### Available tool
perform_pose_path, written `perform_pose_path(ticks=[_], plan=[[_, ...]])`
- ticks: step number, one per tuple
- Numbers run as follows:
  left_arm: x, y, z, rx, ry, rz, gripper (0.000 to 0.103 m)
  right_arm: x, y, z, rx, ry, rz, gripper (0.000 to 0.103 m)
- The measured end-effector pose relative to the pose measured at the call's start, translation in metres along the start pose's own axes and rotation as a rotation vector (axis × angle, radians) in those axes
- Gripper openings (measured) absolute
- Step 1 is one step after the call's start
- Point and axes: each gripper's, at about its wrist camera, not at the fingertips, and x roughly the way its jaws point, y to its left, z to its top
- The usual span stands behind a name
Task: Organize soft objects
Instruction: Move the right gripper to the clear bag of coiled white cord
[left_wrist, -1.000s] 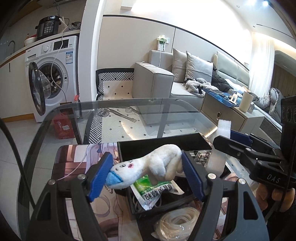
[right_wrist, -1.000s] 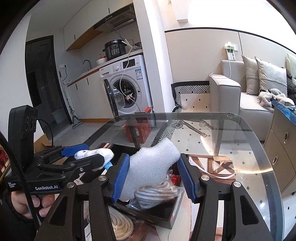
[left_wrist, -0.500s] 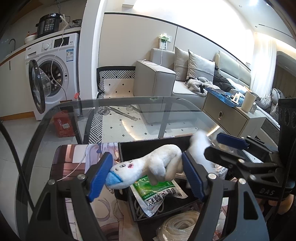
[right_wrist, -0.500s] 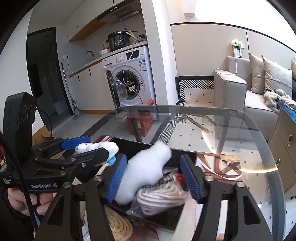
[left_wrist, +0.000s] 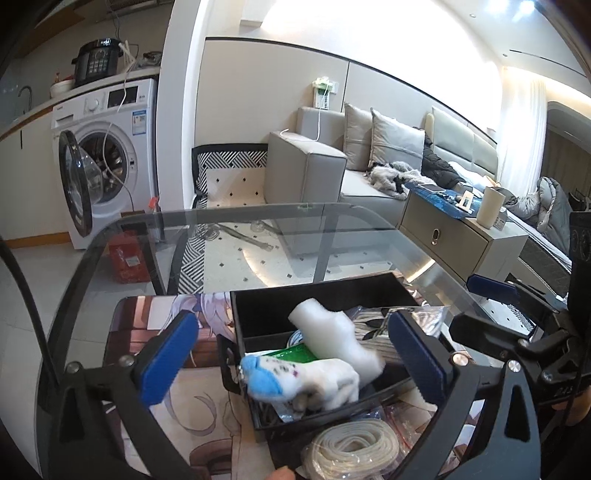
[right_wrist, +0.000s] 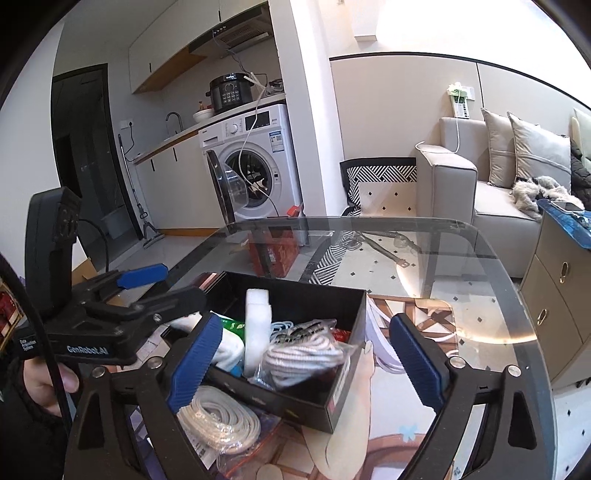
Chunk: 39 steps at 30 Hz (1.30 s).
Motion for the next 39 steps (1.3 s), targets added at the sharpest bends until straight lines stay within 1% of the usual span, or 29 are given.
perform_pose_path(ticks=[3,6,17,27,33,39], plan=[[-0.009,0.001,-0.002,-0.003,-0.002,-0.009,0.103,-0.008,-0.001,-0.004,0.002,0.0,-0.001,0.099],[-0.021,0.004,-0.006,-0.002,-0.009,0.004,0.103,-0.013,-0.002,-0.009,0.004,0.011,0.0,0.102],[-0.05,0.015,-0.029,-0.018,0.004,0.049,0.103,-0.019,0.008,-0.038,0.012,0.09,0.031,0.102],[-0.053,0.018,-0.056,-0.033,0.044,0.061,0.103,-0.014,0.019,-0.065,0.028,0.164,0.054,0.102],[-0.053,0.014,-0.069,-0.002,0.065,0.091,0.103,-0.006,0.027,-0.075,0.007,0.207,0.064,0.103],[-0.052,0.016,-0.077,-0.005,0.092,0.1,0.103,0.008,0.033,-0.082,0.003,0.271,0.075,0.103]])
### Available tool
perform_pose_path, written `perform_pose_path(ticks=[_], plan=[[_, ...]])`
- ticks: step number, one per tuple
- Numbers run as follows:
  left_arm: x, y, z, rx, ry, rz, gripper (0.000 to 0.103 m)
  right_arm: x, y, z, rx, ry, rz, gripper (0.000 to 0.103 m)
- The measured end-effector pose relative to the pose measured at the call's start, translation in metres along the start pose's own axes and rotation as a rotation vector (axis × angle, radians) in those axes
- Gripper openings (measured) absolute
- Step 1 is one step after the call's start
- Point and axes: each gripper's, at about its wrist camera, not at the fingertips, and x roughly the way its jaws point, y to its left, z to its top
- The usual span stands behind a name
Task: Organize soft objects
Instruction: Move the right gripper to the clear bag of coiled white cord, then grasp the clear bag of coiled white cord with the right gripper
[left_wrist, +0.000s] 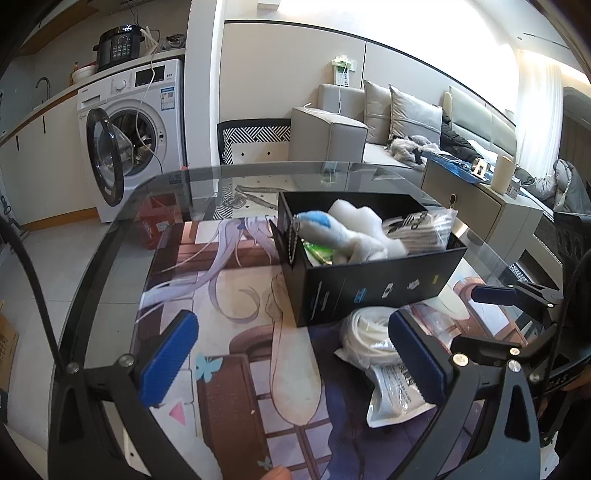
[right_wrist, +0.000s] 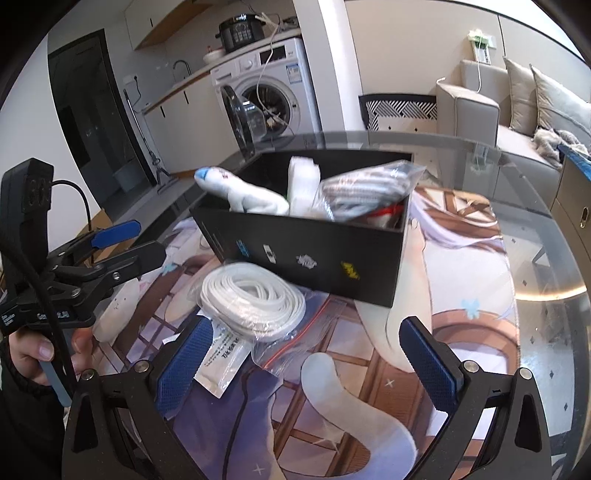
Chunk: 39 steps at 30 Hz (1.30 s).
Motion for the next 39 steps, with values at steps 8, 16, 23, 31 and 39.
perform_pose_path(ticks=[8,16,23,31,39], plan=[[0.002,0.0,-0.01,0.014,0.027,0.025,0.103,0.015,0.01,-0.004,-0.035,0.031,0.014,0.102],[0.001,0.003,-0.014,0.005,0.036,0.033,0.103,0.026,0.022,0.006,-0.079,0.052,0.023,0.102],[-0.001,0.009,-0.011,-0.007,0.027,0.043,0.103,0.046,0.034,0.017,-0.124,0.082,0.05,0.102],[-0.001,0.016,-0.011,-0.014,0.025,0.051,0.103,0.075,0.044,0.024,-0.149,0.128,0.082,0.102],[0.002,0.018,-0.012,-0.017,0.034,0.051,0.103,0.085,0.045,0.023,-0.156,0.152,0.118,0.097]])
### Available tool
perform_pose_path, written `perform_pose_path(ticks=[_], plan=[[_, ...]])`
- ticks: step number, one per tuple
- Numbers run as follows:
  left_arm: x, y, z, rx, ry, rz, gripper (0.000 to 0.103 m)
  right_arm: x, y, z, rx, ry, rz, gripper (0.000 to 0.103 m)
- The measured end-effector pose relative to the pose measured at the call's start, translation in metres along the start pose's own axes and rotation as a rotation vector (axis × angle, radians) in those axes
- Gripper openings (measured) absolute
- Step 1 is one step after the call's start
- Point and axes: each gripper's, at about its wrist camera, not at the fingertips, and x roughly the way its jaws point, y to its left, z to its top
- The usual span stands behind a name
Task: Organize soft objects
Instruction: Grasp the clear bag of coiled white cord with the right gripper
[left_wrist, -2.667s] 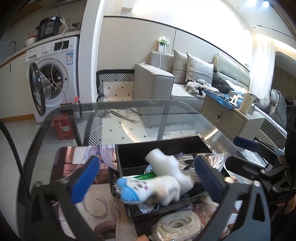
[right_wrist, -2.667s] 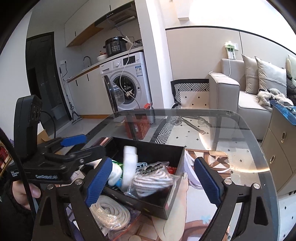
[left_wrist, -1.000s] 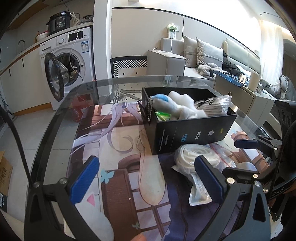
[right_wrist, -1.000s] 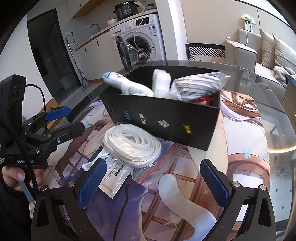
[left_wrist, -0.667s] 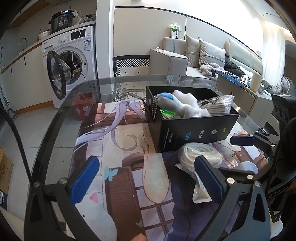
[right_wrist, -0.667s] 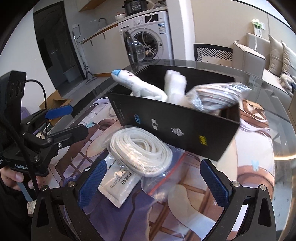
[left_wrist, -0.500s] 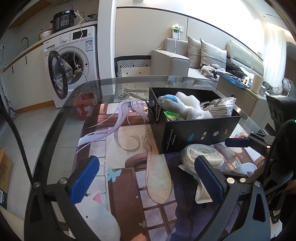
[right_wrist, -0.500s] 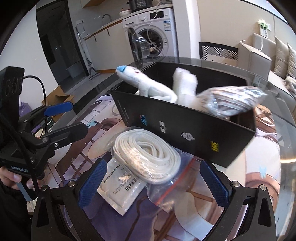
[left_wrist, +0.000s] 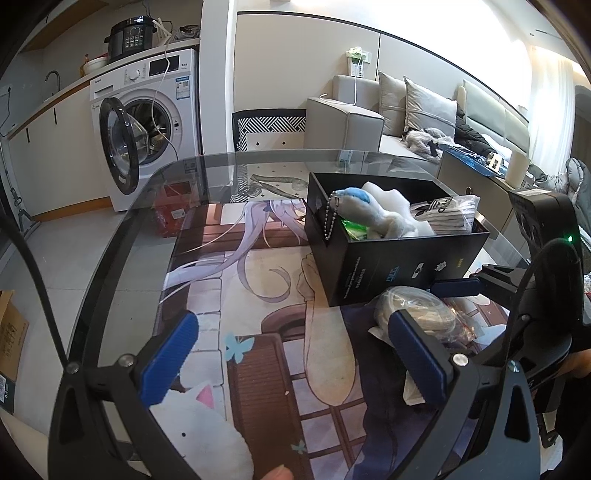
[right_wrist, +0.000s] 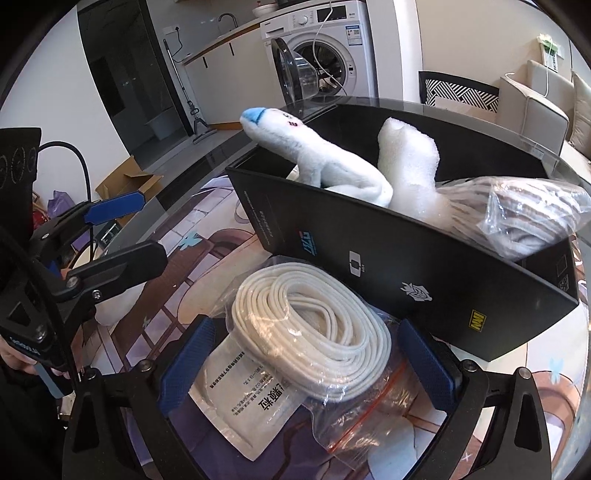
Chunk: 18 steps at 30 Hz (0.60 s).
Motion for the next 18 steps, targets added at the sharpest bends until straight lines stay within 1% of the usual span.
perform_pose_path(ticks=[1,3,5,7,10,14,18], plan=[[0.0,0.0,0.0,0.001,0.001,-0.001,0.103,-0.001,0.0,-0.001,-0.004,0.002,0.004,0.096],[0.001,0.0,0.0,0.001,0.001,-0.002,0.103,-0.003,-0.001,-0.002,-0.005,0.008,0.027,0.091],[0.001,0.0,0.0,0.002,0.001,-0.003,0.103,-0.006,-0.002,-0.004,-0.002,0.016,0.049,0.089],[0.001,-0.001,0.0,0.001,0.002,-0.003,0.103,-0.01,-0.005,-0.006,0.006,0.02,0.058,0.089],[0.002,-0.003,-0.001,0.004,0.004,-0.006,0.103,-0.014,-0.006,-0.005,-0.007,0.013,0.026,0.089],[0.001,-0.006,-0.001,0.008,0.004,-0.006,0.103,-0.013,-0.008,-0.001,-0.012,0.014,0.026,0.089],[0.001,-0.007,-0.001,0.007,0.008,-0.007,0.103,-0.006,-0.011,0.005,-0.007,0.023,0.058,0.089]])
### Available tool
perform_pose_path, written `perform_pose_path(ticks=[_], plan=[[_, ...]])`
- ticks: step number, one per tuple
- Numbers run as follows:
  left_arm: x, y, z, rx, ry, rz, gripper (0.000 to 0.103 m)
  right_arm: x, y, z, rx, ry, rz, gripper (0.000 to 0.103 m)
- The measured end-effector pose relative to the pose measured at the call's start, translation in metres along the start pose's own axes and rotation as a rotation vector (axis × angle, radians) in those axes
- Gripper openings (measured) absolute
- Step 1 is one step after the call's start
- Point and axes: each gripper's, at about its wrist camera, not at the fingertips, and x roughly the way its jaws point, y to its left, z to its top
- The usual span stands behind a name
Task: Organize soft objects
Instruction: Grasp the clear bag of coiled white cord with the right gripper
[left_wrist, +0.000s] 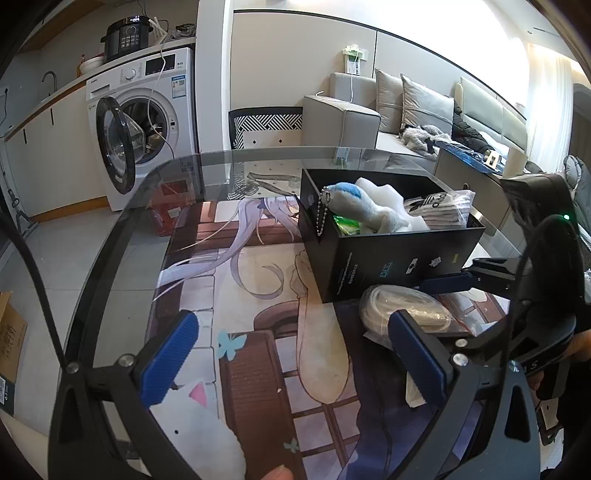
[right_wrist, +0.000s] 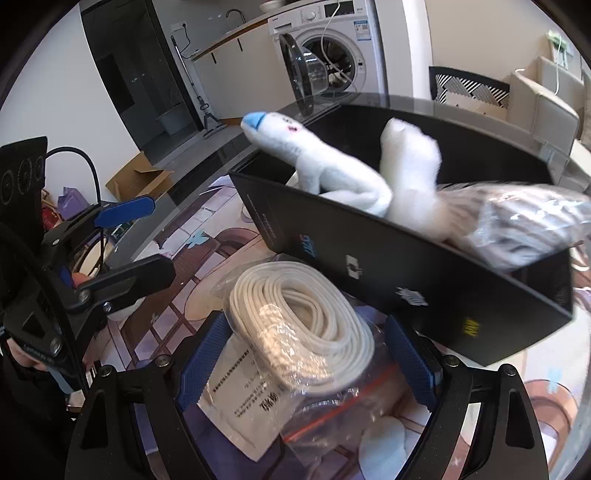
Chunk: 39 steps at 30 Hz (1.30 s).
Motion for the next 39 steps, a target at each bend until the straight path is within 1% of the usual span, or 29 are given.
perform_pose_path(ticks=[4,5,6,7,10,12,15,19,24,27,33,39], plan=[[-0.001,0.0,0.0,-0.002,0.002,0.002,0.103,0.003,0.0,0.005,0.001,-0.004,0.023,0.087],[-0.001,0.0,0.0,-0.002,0.002,0.003,0.103,0.002,-0.001,0.005,0.001,-0.006,0.02,0.082],[-0.001,0.0,-0.001,-0.002,0.002,0.002,0.103,0.002,-0.001,0.003,0.0,-0.009,0.015,0.079],[-0.001,0.0,-0.001,-0.001,0.001,0.001,0.103,0.001,-0.002,0.002,0.002,-0.012,0.021,0.077],[-0.002,0.0,-0.001,-0.002,0.003,0.002,0.103,-0.003,-0.002,-0.002,0.0,-0.019,0.039,0.068],[-0.002,0.0,-0.001,-0.002,0.003,0.002,0.103,-0.006,0.0,-0.006,-0.005,-0.026,0.058,0.057],[-0.002,-0.001,0.0,-0.001,0.003,0.003,0.103,-0.009,0.004,-0.01,-0.017,-0.038,0.066,0.049],[-0.003,-0.001,0.0,0.001,0.0,0.003,0.103,-0.015,0.009,-0.014,-0.034,-0.055,0.06,0.043],[-0.005,0.001,-0.003,-0.002,-0.005,0.007,0.103,-0.033,0.014,-0.019,-0.034,-0.099,0.064,0.027],[-0.007,0.0,-0.004,-0.003,-0.007,0.006,0.103,-0.048,0.015,-0.022,-0.022,-0.138,0.064,0.022],[-0.011,-0.007,-0.005,0.004,-0.003,-0.007,0.103,-0.081,0.012,-0.037,-0.005,-0.196,0.035,0.017],[-0.009,-0.024,-0.01,0.034,0.013,-0.039,0.103,-0.113,0.001,-0.063,0.047,-0.227,-0.03,0.017]])
